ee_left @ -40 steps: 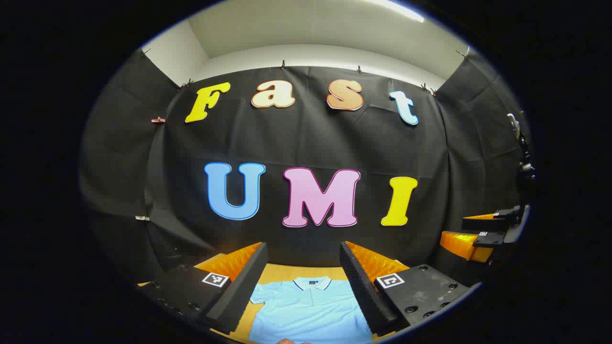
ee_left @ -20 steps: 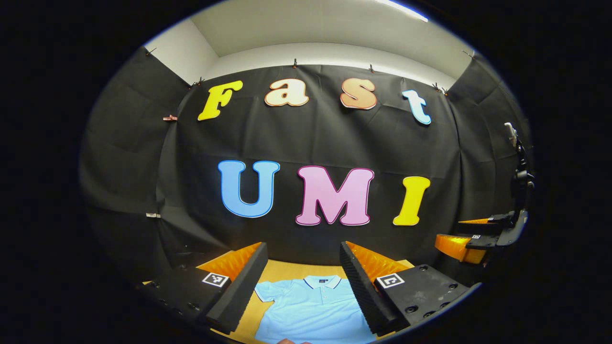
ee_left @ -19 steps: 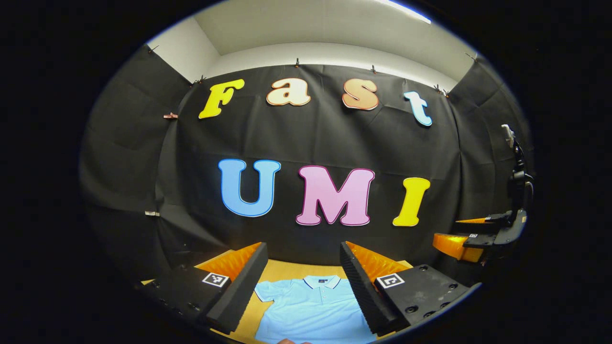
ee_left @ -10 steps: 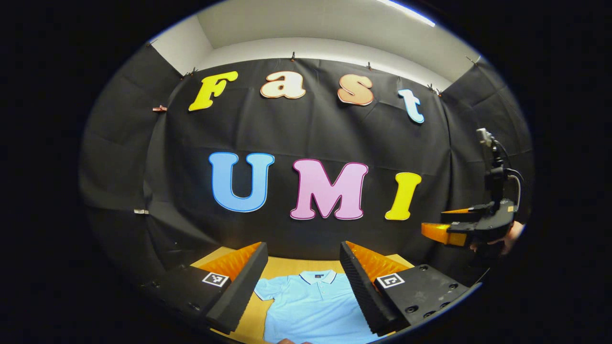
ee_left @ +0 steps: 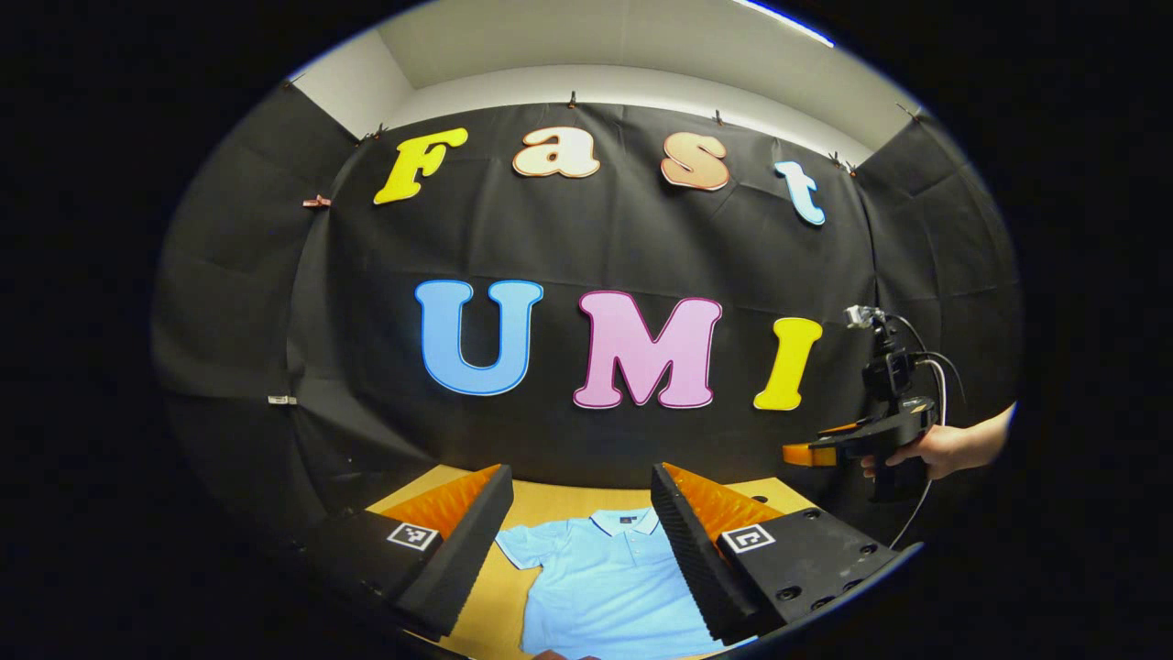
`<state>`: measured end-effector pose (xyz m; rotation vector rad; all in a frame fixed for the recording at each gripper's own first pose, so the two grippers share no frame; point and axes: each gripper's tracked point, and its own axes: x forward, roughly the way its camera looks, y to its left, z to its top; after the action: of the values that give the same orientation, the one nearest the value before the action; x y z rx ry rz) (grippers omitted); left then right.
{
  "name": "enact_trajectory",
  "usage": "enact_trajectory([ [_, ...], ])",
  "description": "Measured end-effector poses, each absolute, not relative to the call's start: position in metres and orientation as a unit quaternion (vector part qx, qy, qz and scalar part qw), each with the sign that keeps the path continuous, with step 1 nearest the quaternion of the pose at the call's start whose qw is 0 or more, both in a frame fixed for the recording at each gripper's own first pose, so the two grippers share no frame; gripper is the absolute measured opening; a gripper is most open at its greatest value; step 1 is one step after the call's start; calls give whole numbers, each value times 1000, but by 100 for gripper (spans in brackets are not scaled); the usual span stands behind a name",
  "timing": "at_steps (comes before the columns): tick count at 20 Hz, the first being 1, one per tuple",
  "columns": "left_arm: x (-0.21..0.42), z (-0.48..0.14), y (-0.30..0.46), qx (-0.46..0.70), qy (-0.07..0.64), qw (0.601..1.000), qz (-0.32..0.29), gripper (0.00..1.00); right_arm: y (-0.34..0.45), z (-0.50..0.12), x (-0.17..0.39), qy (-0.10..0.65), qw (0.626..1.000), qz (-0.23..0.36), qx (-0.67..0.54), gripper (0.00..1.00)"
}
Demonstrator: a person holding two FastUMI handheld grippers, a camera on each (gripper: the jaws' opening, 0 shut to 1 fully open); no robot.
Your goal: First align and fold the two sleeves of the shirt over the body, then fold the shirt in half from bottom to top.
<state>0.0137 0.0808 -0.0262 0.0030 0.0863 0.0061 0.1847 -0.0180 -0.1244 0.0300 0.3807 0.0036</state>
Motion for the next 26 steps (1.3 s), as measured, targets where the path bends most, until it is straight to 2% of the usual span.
enact_trajectory([
  [1,20,-27,83,2,45,999,9,96,-23,-138,198,199,980,-2,16,95],
  [6,44,-40,89,7,62,997,50,96,-38,-224,260,252,967,8,16,97],
  [12,69,-62,82,47,101,991,79,97,-58,-336,303,319,948,6,-1,96],
  [15,78,-75,79,30,116,988,93,97,-67,-374,315,346,938,-2,28,99],
  [20,79,-82,74,55,133,985,99,97,-82,-424,320,384,921,-21,60,97],
  [25,90,-93,69,46,143,983,105,97,-86,-455,310,428,900,-31,73,95],
  [26,92,-94,68,45,144,983,106,96,-85,-454,318,416,906,-28,72,96],
])
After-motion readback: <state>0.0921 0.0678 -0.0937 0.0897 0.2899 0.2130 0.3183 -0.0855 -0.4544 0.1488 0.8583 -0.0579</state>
